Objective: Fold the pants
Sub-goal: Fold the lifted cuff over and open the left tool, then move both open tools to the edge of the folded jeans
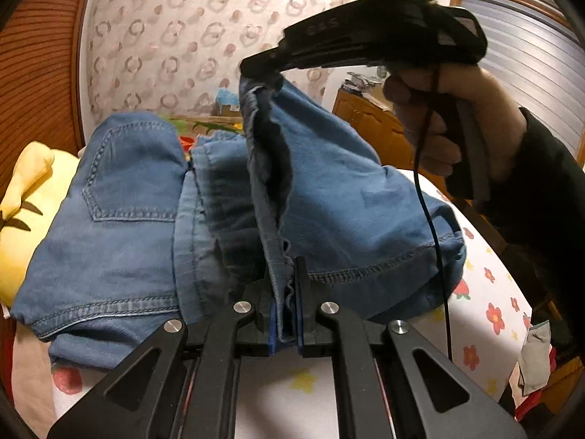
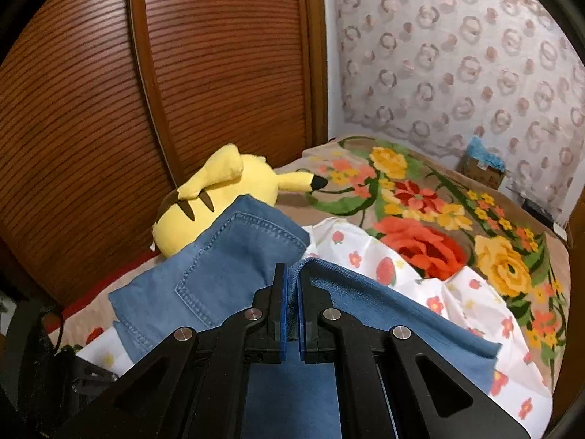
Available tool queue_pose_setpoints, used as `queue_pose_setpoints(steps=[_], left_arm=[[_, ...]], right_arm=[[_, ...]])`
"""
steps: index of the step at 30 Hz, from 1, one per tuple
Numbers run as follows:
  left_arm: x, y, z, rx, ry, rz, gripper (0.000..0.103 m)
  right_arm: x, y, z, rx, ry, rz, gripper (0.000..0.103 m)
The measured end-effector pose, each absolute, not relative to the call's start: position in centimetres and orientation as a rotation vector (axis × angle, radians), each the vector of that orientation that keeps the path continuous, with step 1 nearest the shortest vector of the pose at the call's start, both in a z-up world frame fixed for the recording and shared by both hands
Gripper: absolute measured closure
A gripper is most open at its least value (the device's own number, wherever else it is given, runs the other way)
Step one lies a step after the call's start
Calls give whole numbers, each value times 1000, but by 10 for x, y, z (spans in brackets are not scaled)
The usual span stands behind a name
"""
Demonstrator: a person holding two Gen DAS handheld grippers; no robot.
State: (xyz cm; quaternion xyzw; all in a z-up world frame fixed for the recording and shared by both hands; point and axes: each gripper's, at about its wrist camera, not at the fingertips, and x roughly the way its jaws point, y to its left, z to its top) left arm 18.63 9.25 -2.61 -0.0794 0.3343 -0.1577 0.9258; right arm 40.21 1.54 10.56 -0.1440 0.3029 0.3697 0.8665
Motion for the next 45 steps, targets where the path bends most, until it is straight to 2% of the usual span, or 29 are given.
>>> queue_pose_setpoints(steps=[6, 7, 8, 9, 10, 11, 13, 15, 17, 18, 19, 28, 36, 40, 45], left_arm=[[192, 96, -39, -179, 728, -307, 94], [193, 95, -40, -179, 736, -307, 90], [194, 94, -41, -179, 740, -303, 88], [194, 93, -41, -177, 740, -299, 84], [194, 92, -40, -176, 735, -291, 77], [193, 92, -40, -169, 728, -278, 72], [192, 91, -37, -144, 704, -255, 59], [191, 89, -33, -151, 694, -271, 55], [189, 87, -30, -148, 689, -272, 44], [188, 86, -27, -146, 680, -268, 31], [187, 87, -26, -146, 672, -266, 25], [185, 86, -13, -132, 635, -242, 25], [183, 65, -9, -106, 626, -268, 25], [183, 55, -10, -93, 632, -274, 25], [181, 45, -15, -67, 649, -272, 25]], right_arm=[[428, 35, 82, -302, 689, 755, 99], [431, 37, 79, -304, 697, 751, 99], [434, 38, 76, -301, 711, 753, 93], [436, 38, 75, -298, 722, 750, 88], [438, 37, 74, -297, 724, 739, 78], [437, 32, 76, -292, 717, 728, 73], [437, 23, 81, -270, 704, 726, 71], [434, 11, 88, -260, 686, 712, 67], [426, -5, 96, -251, 665, 695, 66], [421, -14, 100, -246, 661, 691, 66], [413, -24, 101, -244, 654, 681, 66], [353, -134, 122, -230, 610, 554, 66], [283, -193, 155, -212, 547, 451, 66], [257, -201, 149, -210, 555, 424, 66], [243, -204, 114, -184, 629, 426, 66]])
